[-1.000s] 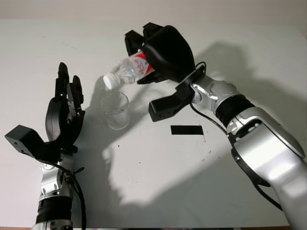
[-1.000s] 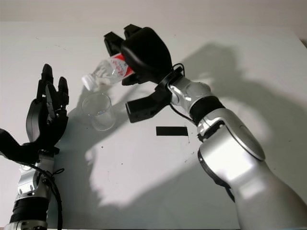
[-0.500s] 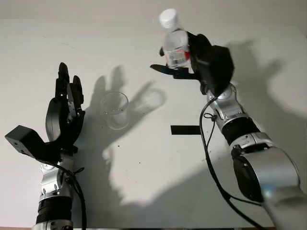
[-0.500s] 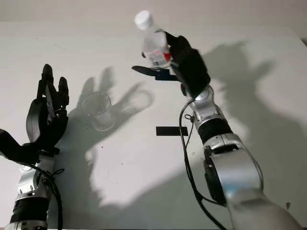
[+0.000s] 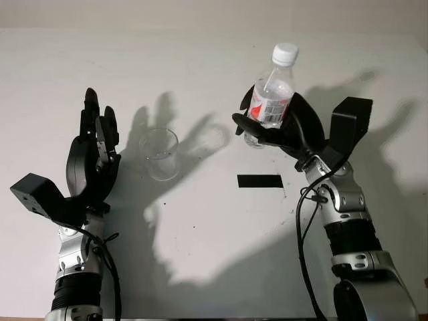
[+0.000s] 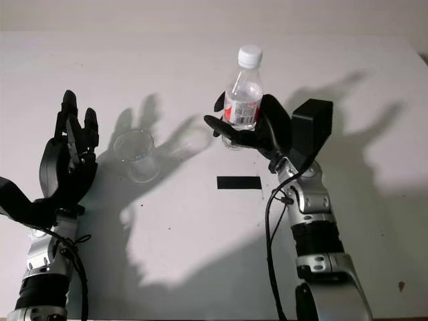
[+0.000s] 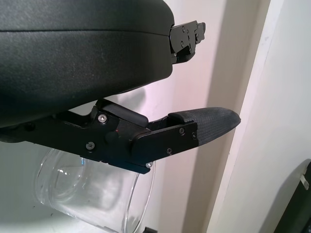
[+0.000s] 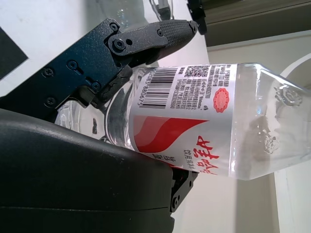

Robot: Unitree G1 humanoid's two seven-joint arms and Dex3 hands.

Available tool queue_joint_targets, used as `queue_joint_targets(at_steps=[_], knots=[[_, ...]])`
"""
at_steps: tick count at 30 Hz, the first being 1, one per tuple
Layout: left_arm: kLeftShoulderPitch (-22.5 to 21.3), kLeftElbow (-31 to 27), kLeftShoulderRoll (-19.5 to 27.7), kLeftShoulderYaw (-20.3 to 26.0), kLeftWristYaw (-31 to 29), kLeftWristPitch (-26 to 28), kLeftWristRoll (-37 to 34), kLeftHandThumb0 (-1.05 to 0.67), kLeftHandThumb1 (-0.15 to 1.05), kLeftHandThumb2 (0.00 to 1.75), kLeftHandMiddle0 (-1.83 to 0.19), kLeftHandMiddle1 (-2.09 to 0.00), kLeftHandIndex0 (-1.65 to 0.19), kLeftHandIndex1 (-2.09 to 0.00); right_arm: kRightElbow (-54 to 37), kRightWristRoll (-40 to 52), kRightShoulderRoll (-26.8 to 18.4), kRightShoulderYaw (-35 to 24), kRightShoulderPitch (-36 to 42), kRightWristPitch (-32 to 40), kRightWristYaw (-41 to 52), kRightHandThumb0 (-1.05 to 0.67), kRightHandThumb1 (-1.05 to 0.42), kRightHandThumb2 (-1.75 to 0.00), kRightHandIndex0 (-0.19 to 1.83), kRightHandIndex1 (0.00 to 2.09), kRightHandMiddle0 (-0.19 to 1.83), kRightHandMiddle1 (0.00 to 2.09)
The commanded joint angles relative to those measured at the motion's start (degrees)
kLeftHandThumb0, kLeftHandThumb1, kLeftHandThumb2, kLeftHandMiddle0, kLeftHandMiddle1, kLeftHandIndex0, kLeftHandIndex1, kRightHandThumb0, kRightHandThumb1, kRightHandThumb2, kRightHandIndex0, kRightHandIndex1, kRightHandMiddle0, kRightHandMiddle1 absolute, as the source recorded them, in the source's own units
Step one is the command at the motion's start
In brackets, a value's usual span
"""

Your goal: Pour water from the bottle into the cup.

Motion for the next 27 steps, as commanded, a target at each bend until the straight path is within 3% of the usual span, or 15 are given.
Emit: queue_joint_targets(at_steps=[1, 11, 27], knots=[[1.2, 0.63, -0.66, -0.08, -0.01, -0.22, 0.12, -0.72, 1.05, 0.67, 0.19, 0.0, 0.19, 0.0, -2.88, -0.65, 0.57, 0.55, 1.95, -0.69, -0.34, -0.37, -1.05, -0.51, 1.29, 2.09, 0.99, 2.09], [2.28, -0.37, -0.55, 0.14, -0.32, 0.12, -0.44, -0.73, 1.05, 0.66, 0.19, 0.0, 0.19, 0.0, -3.5, -3.93, 2.35, 2.45, 6.8, -7.6, -1.28, -0.38, -1.05, -0.54, 1.23, 2.09, 0.96, 2.09], [2.45, -0.57, 0.36, 0.59, -1.23, 0.15, -0.72, -0.73, 1.05, 0.66, 0.19, 0.0, 0.19, 0.0, -2.89, -5.4, 3.39, 1.82, 10.73, -6.41, -4.33, -0.39, -1.05, -0.56, 1.28, 2.09, 0.92, 2.09]])
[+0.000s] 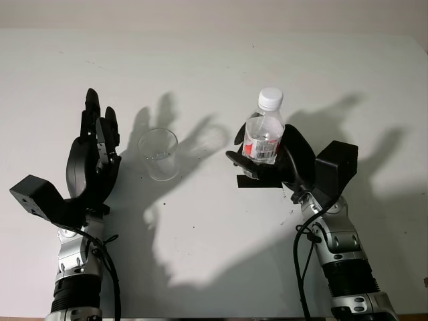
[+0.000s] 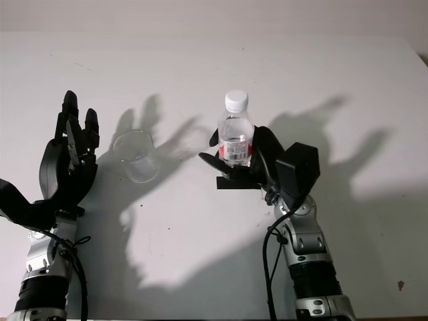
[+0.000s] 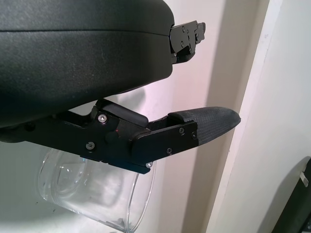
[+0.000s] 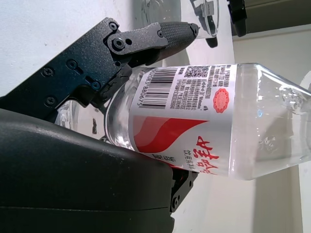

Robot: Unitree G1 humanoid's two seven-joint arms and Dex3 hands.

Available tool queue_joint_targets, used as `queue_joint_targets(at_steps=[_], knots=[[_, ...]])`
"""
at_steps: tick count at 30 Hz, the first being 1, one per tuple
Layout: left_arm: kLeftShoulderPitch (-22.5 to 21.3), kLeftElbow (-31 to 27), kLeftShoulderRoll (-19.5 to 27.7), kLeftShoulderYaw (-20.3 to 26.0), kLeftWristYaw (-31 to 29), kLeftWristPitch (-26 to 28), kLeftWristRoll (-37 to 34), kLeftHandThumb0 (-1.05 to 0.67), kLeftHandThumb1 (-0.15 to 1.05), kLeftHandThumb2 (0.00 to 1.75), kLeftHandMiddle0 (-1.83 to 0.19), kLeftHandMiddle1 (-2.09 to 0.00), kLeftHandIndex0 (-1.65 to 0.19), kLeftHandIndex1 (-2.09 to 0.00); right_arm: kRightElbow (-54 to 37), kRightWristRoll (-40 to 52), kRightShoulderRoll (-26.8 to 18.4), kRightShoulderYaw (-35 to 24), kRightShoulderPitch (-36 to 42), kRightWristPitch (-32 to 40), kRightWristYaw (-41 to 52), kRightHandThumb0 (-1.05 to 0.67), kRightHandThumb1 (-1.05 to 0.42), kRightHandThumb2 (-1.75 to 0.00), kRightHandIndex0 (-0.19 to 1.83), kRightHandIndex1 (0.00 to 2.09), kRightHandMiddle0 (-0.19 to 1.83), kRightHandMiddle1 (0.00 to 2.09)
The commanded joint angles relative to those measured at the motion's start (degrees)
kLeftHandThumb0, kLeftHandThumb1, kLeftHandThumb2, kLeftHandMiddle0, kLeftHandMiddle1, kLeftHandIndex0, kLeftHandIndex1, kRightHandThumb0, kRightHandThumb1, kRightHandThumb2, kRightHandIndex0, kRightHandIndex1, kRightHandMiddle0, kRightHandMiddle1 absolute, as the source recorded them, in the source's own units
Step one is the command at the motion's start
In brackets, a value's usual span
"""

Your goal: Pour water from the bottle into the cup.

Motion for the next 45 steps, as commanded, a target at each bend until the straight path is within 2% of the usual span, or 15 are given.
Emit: queue_joint_targets(at_steps=[1, 8, 13, 17, 22, 29, 35, 36, 37, 39, 41, 43, 45], knots=[[1.66, 0.28, 0.25, 0.41, -0.5, -0.09, -0.25, -0.72, 1.05, 0.66, 0.19, 0.0, 0.19, 0.0, -0.41, 0.51, 0.26, -0.76, 0.74, 0.14, -0.22, -0.39, -1.05, -0.56, 1.28, 2.09, 0.93, 2.09], [1.61, 0.29, 0.44, 0.66, -0.61, 0.27, -0.1, -0.73, 1.05, 0.65, 0.19, 0.0, 0.19, 0.0, -0.33, 1.2, 0.18, -2.0, 1.65, 1.03, -1.03, -0.41, -1.05, -0.52, 1.26, 2.09, 0.91, 2.09], [1.5, 0.37, 0.57, 0.71, -0.74, 0.4, -0.07, -0.73, 1.05, 0.65, 0.19, 0.0, 0.19, 0.0, 0.5, -0.01, 0.03, -1.9, 1.87, 0.86, -1.89, -0.44, -1.05, -0.49, 1.15, 2.09, 0.79, 2.09], [1.5, 0.26, 0.53, 0.87, -0.84, 0.46, -0.29, -0.73, 1.05, 0.64, 0.19, 0.0, 0.19, 0.0, 1.55, 0.72, -0.1, -2.13, 1.81, 0.62, -0.6, -0.52, -1.05, -0.37, 1.11, 2.09, 0.7, 2.09], [1.46, 0.2, 0.52, 1.07, -0.91, 0.48, -0.34, -0.73, 1.05, 0.64, 0.19, 0.0, 0.19, 0.0, 2.7, 0.55, 0.04, -2.19, 1.69, -0.92, 0.32, -0.57, -1.05, -0.3, 1.02, 2.09, 0.56, 2.09], [1.34, 0.23, 0.39, 1.24, -0.95, 0.36, -0.44, -0.73, 1.05, 0.64, 0.19, 0.0, 0.19, 0.0, 3.66, 0.48, -0.07, -1.73, 2.53, -4.48, 2.49, -0.59, -1.05, -0.26, 0.65, 2.09, 0.33, 2.09], [1.64, -0.34, 0.55, 1.28, -0.93, 0.68, -0.5, -0.72, 1.05, 0.64, 0.19, 0.0, 0.19, 0.0, 4.03, 2.16, 0.49, -1.94, 3.98, -7.07, 5.3, -0.58, -1.05, -0.17, 0.2, 2.09, -0.04, 2.09], [1.71, -0.42, 0.57, 1.29, -0.88, 0.8, -0.52, -0.73, 1.05, 0.64, 0.19, 0.0, 0.19, 0.0, 3.99, 3.16, 0.78, -2.23, 4.25, -6.74, 5.91, -0.58, -1.05, -0.14, 0.08, 2.09, -0.08, 2.04], [1.77, -0.51, 0.57, 1.33, -0.81, 0.93, -0.54, -0.73, 1.05, 0.64, 0.19, 0.0, 0.19, 0.0, 4.05, 3.8, 0.9, -2.36, 4.51, -6.51, 6.32, -0.59, -1.04, -0.09, -0.06, 2.0, -0.12, 1.9], [1.9, -0.66, 0.61, 1.36, -0.84, 1.08, -0.56, -0.73, 1.05, 0.64, 0.19, 0.0, 0.19, 0.0, 4.46, 3.55, 0.69, -2.08, 4.99, -7.15, 6.56, -0.62, -1.02, -0.06, -0.16, 1.74, -0.13, 1.64], [1.95, -0.92, 0.54, 1.49, -0.91, 1.51, -0.95, -0.73, 1.05, 0.63, 0.19, 0.0, 0.19, 0.0, 4.82, 1.66, -0.1, -1.32, 5.47, -8.29, 6.16, -0.66, -1.01, -0.06, -0.14, 1.34, -0.09, 1.24], [1.98, -1.17, 0.53, 1.59, -1.07, 1.87, -1.32, -0.73, 1.05, 0.62, 0.19, 0.0, 0.19, 0.0, 5.32, 0.08, -0.54, -0.9, 5.8, -9.81, 5.76, -0.7, -1.01, -0.05, -0.05, 0.88, -0.01, 0.71], [1.97, -1.19, 0.61, 1.64, -1.2, 1.99, -1.47, -0.73, 1.05, 0.62, 0.19, 0.0, 0.19, 0.0, 6.45, -0.42, -0.22, -1.07, 6.06, -12.54, 5.59, -0.7, -0.99, -0.05, -0.01, 0.66, 0.03, 0.42]])
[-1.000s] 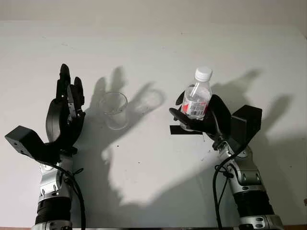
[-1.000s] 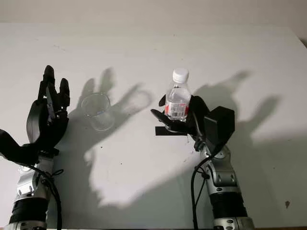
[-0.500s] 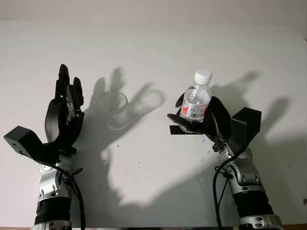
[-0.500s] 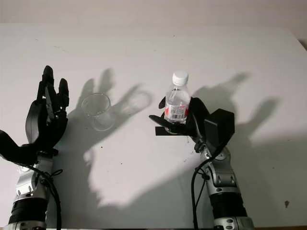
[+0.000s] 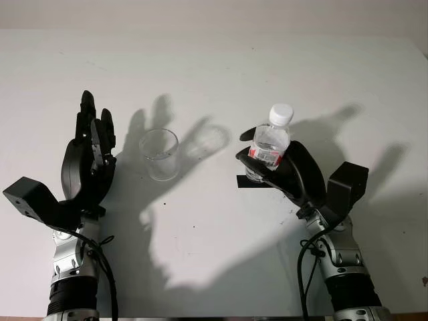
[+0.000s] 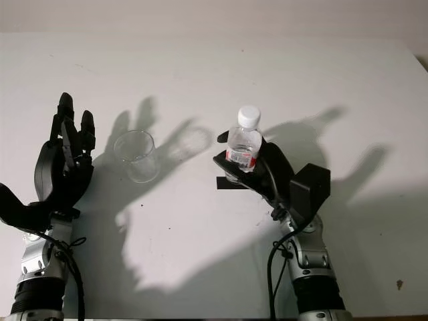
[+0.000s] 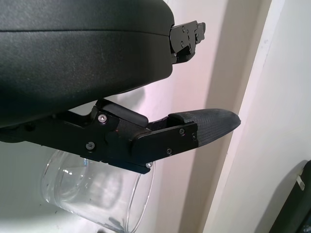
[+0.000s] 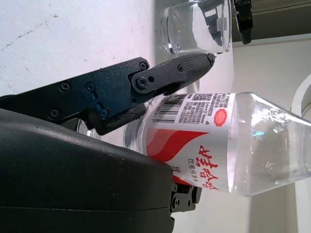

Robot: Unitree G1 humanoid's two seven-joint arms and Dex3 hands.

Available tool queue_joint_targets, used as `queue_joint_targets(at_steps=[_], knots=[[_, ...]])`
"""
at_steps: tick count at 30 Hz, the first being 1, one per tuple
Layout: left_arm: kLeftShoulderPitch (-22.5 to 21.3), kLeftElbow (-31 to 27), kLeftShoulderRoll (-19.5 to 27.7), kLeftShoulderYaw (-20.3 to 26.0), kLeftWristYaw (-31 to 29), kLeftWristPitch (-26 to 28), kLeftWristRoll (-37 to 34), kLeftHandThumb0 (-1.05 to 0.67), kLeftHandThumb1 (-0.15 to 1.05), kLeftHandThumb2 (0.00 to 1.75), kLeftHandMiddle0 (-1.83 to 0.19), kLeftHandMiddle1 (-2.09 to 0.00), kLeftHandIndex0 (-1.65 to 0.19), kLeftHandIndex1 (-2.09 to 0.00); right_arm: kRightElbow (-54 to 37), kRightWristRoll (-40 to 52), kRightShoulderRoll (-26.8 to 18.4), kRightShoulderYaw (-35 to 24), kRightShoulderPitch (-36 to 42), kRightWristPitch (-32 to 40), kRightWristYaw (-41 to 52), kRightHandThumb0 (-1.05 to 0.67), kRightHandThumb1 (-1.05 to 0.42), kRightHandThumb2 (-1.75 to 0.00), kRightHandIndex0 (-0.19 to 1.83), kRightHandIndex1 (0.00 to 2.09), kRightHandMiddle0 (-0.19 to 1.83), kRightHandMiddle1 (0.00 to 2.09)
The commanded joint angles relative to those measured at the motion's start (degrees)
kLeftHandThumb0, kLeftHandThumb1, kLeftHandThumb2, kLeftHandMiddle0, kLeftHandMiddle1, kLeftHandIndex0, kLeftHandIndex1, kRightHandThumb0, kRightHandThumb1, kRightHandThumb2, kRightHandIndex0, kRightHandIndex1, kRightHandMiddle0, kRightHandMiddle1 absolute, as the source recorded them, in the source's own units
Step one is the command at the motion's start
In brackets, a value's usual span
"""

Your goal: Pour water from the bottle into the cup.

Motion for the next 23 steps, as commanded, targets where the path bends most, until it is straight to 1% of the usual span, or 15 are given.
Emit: queue_joint_targets(at_steps=[1, 2, 4, 8, 11, 13, 19, 23], knots=[[1.3, -0.52, 0.36, 0.17, -0.54, 0.27, -0.37, -0.73, 1.05, 0.62, 0.19, 0.0, 0.19, 0.0, 1.98, -0.76, -0.21, 0.02, 1.85, -2.8, -0.26, -0.7, -0.98, -0.05, -0.02, 0.55, 0.0, 0.29], [1.26, -0.49, 0.41, 0.19, -0.74, 0.29, -0.49, -0.73, 1.05, 0.63, 0.19, 0.0, 0.19, 0.0, 2.56, -0.99, -0.17, 0.01, 1.9, -4.0, -0.41, -0.7, -0.98, -0.05, -0.01, 0.43, -0.01, 0.21], [1.18, -0.44, 0.36, 0.27, -0.87, 0.39, -0.81, -0.73, 1.05, 0.63, 0.19, 0.0, 0.19, 0.0, 3.26, -1.34, -0.24, 0.05, 2.06, -5.61, -0.66, -0.7, -0.97, -0.05, 0.02, 0.24, -0.02, 0.11], [1.12, -0.46, 0.51, 0.19, -0.97, 0.48, -0.86, -0.72, 1.05, 0.63, 0.19, 0.0, 0.19, 0.0, 4.67, -2.65, -0.83, 0.13, 2.16, -8.93, -1.1, -0.72, -0.96, -0.05, -0.05, 0.1, -0.1, 0.04], [1.11, -0.39, 0.56, 0.19, -0.94, 0.47, -0.78, -0.72, 1.05, 0.63, 0.19, 0.0, 0.19, 0.0, 5.94, -3.29, -1.51, 0.0, 2.01, -11.37, -1.11, -0.73, -0.96, -0.05, -0.14, 0.04, -0.17, 0.01], [1.07, -0.3, 0.68, 0.15, -0.76, 0.53, -0.56, -0.73, 1.05, 0.63, 0.19, 0.0, 0.19, 0.0, 6.49, -2.7, -1.56, -0.36, 2.11, -12.41, -0.87, -0.73, -0.95, -0.05, -0.18, 0.01, -0.19, 0.0], [0.72, 0.34, 0.68, 0.18, -0.9, 0.17, -0.52, -0.73, 1.05, 0.61, 0.19, 0.0, 0.19, 0.0, 5.12, -0.71, -1.28, -1.46, 3.29, -13.44, -0.51, -0.8, -0.98, -0.06, -0.19, 0.0, -0.19, 0.0], [0.62, 0.69, 0.92, 0.18, -1.24, 0.01, -0.51, -0.73, 1.05, 0.62, 0.19, 0.0, 0.19, 0.0, 4.83, 1.31, -1.0, -2.07, 3.0, -12.81, 0.21, -0.84, -0.98, -0.06, -0.19, 0.0, -0.19, 0.0]])
